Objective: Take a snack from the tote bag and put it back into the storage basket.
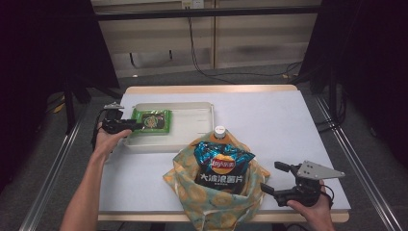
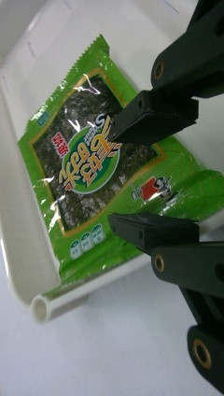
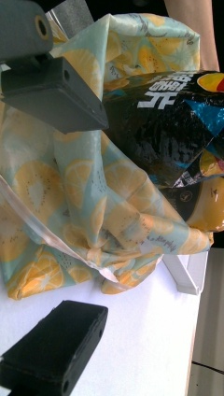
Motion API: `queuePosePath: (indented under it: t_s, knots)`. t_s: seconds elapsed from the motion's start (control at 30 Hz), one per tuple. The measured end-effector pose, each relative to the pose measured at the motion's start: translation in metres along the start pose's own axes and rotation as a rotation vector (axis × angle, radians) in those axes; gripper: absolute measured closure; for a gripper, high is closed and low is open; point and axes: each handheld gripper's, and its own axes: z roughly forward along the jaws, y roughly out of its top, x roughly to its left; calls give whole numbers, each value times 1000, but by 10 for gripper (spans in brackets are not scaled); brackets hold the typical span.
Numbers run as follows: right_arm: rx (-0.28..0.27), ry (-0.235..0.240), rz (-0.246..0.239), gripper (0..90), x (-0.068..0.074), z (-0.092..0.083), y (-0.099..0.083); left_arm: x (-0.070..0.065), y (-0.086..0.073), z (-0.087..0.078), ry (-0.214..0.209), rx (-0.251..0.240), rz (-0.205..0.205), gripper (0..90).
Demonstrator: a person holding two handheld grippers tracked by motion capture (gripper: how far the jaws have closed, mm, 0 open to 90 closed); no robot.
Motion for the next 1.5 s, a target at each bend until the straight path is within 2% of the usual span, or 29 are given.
queuePosePath:
  t_s: [0.1,0.2,0.33,0.37,0.4,0.47,0.5,0.57,0.73,0.77,0.87,0.97,1.07,1.23,1.33,1.47,1.5]
  knots:
    - [0,4,0,84,0,1,0,-1,2,3,-7,8,1,507]
    - [1,2,-1,84,0,1,0,-2,3,5,-33,11,11,531]
    - [2,1,0,84,0,1,0,-3,4,6,-82,1,18,550]
    - [1,2,0,84,0,1,0,-3,4,6,-105,5,19,553]
    - [1,2,-1,84,0,1,0,-4,5,6,-97,6,27,559]
    - [-1,5,-1,84,0,1,0,-3,5,3,-96,-20,8,560]
    - [-1,6,-2,84,0,1,0,-2,5,-1,-73,-35,-6,560]
    - [-1,5,0,84,0,1,0,1,5,-6,-57,-52,-26,550]
    - [-2,1,1,85,1,1,0,4,0,-12,-27,-48,-55,527]
    - [-1,2,-2,84,1,1,0,4,-1,-12,-19,-39,-50,527]
    - [-1,3,-3,84,1,1,0,4,-4,-11,-30,-35,-66,499]
    - [-1,2,-1,85,1,1,0,1,-3,-10,-30,-11,-60,456]
    - [0,5,-2,84,1,1,0,1,-3,-9,-38,3,-68,469]
    - [1,1,-9,85,2,0,1,3,-6,-4,-78,32,-86,527]
    - [2,-4,-7,85,1,0,0,3,-9,-2,-100,28,-97,585]
    - [3,-3,-10,85,1,1,1,4,-9,-4,-118,3,-85,790]
    - [3,-4,-9,85,1,1,1,4,-8,-5,-104,8,-75,827]
